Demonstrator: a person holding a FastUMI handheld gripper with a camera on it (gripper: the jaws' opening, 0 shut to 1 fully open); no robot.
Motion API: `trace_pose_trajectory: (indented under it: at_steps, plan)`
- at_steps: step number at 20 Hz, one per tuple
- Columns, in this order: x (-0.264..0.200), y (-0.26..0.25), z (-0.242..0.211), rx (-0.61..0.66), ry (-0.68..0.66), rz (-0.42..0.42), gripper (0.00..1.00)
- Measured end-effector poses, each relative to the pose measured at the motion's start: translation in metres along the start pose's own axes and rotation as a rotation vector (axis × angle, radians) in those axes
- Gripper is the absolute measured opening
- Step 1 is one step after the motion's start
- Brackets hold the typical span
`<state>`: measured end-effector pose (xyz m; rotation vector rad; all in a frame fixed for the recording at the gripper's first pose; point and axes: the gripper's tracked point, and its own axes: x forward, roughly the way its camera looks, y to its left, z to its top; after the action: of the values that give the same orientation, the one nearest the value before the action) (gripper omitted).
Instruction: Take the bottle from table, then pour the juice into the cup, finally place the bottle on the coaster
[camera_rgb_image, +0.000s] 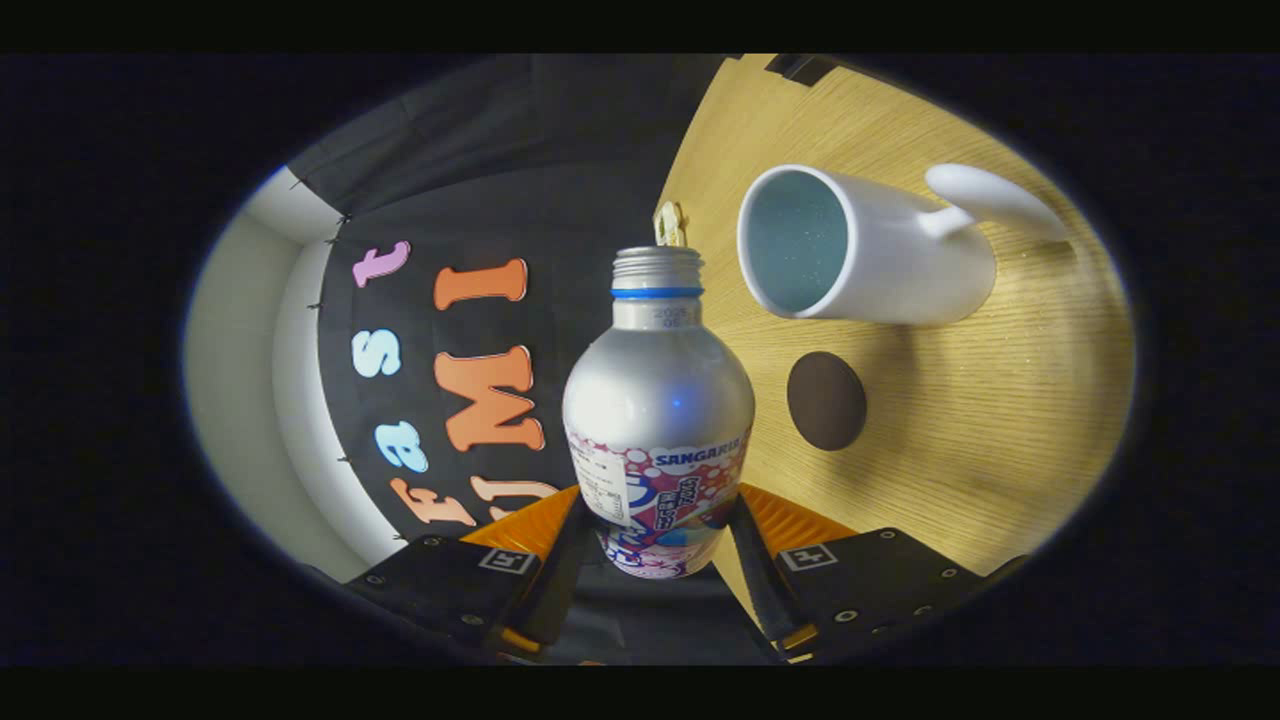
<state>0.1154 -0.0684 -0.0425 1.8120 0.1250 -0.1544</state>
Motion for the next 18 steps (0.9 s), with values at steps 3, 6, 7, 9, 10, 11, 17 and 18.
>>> trace_pose_trajectory:
  at_steps: [3,6,7,9,10,11,17,18]
  plan:
    - [0.001,0.001,0.001,0.050,0.003,-0.003,0.74]
    - [0.003,0.007,0.000,0.089,0.007,-0.001,0.73]
    - [0.003,0.008,0.001,0.102,0.007,0.001,0.74]
    - [0.001,0.007,0.002,0.115,0.008,-0.005,0.74]
    - [0.001,0.008,0.003,0.129,0.002,-0.006,0.74]
    - [0.001,0.009,0.005,0.138,-0.008,-0.006,0.74]
    - [-0.002,0.014,0.010,0.184,-0.001,-0.002,0.74]
    - [-0.001,0.015,0.010,0.183,-0.001,-0.004,0.74]
